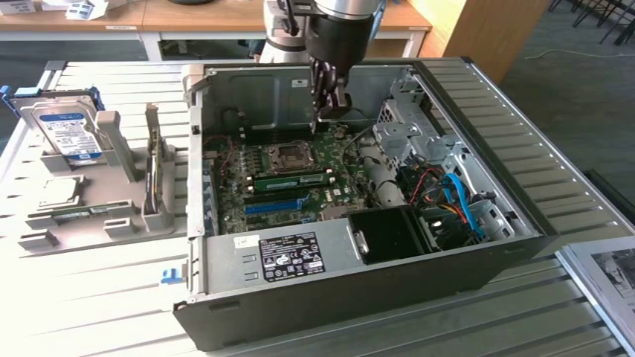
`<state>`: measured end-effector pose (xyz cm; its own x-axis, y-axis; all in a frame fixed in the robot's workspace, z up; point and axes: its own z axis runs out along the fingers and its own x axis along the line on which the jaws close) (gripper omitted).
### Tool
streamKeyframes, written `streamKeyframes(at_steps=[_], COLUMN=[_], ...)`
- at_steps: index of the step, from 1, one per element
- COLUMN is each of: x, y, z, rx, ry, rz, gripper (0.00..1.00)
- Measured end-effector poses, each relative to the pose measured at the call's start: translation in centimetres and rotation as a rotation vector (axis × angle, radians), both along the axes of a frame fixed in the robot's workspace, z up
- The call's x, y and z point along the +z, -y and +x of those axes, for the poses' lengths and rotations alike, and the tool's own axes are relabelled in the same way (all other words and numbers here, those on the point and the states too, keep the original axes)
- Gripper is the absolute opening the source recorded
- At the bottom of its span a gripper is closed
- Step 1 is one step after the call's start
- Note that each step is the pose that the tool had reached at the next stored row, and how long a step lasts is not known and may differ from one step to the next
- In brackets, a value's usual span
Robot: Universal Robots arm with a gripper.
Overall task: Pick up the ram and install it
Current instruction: 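Press down the ram until it locks into place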
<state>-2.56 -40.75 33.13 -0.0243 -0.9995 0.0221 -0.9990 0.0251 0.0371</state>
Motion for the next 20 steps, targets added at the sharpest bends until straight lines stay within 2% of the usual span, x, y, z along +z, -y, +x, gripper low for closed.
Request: streamKeyframes(at_steps=[14, 20], x=[-0.02, -0.03], y=[0.0, 0.0], z=[2.8, 3.4], rx=[0.0, 0.0], ry=[0.0001, 0.0001], rz=[0.0, 0.0001], gripper=[0.1, 0.1])
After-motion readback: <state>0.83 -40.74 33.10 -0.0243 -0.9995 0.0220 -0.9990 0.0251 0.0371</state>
